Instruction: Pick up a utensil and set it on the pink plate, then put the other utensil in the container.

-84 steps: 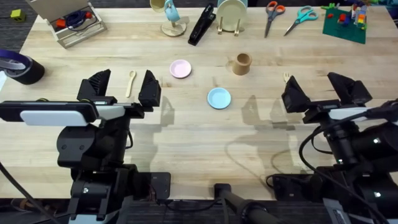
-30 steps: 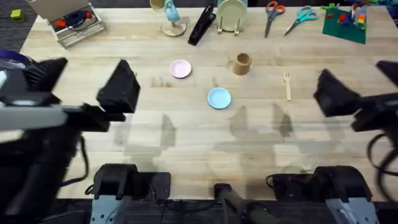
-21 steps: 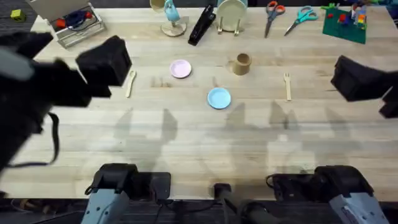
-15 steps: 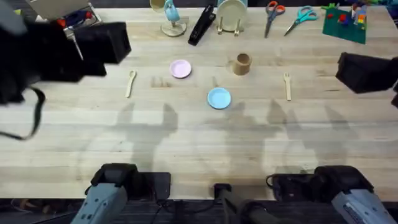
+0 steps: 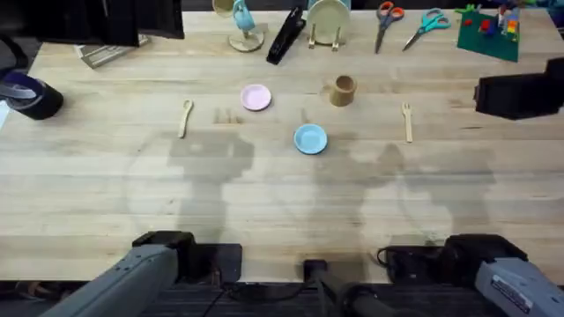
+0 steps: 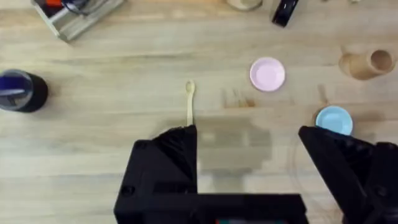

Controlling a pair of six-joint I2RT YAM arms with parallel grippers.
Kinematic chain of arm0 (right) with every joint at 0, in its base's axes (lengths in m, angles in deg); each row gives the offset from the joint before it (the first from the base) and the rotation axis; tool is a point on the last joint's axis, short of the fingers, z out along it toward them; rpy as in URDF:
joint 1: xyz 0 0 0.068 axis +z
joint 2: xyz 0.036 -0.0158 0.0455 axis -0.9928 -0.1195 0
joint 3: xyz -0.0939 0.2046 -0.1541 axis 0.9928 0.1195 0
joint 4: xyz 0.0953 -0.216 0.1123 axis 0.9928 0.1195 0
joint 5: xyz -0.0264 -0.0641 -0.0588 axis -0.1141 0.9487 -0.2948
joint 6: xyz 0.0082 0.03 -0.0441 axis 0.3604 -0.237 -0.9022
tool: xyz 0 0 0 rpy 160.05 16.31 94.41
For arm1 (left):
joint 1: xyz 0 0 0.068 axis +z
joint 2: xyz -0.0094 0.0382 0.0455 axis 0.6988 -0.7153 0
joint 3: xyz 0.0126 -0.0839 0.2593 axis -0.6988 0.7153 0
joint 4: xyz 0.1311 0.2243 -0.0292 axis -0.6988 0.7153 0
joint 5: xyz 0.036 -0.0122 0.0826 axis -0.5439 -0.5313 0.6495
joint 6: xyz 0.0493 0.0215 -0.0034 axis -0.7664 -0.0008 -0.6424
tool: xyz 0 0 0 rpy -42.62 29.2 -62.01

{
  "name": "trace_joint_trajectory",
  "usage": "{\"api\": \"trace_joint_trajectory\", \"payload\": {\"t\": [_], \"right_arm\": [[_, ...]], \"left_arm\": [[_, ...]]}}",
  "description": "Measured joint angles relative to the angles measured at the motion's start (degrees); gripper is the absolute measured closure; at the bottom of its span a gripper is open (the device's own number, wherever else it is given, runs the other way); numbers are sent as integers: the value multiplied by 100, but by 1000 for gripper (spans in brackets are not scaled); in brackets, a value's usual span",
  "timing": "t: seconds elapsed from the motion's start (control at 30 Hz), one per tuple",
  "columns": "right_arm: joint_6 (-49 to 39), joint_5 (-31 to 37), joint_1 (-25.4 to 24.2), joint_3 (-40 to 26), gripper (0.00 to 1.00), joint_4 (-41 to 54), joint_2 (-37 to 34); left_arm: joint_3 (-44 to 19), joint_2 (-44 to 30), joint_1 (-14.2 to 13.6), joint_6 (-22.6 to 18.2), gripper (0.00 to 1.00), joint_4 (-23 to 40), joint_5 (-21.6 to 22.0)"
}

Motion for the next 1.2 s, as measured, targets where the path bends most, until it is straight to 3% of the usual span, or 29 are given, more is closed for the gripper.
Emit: {"api": "trace_joint_trajectory", "payload": {"t": [0.67,0.9,1.1,1.2], "right_arm": [[-2,6,0,-76,7,-36,-162],[-1,6,0,-76,7,-36,-162],[0,6,0,-76,8,-36,-162],[0,6,0,-76,8,-36,-164]], "left_arm": [[-177,-276,0,-7,8,204,157],[-188,-339,4,-309,8,436,175],[-137,-805,218,-404,8,397,173],[222,-965,292,-417,8,114,173]]}}
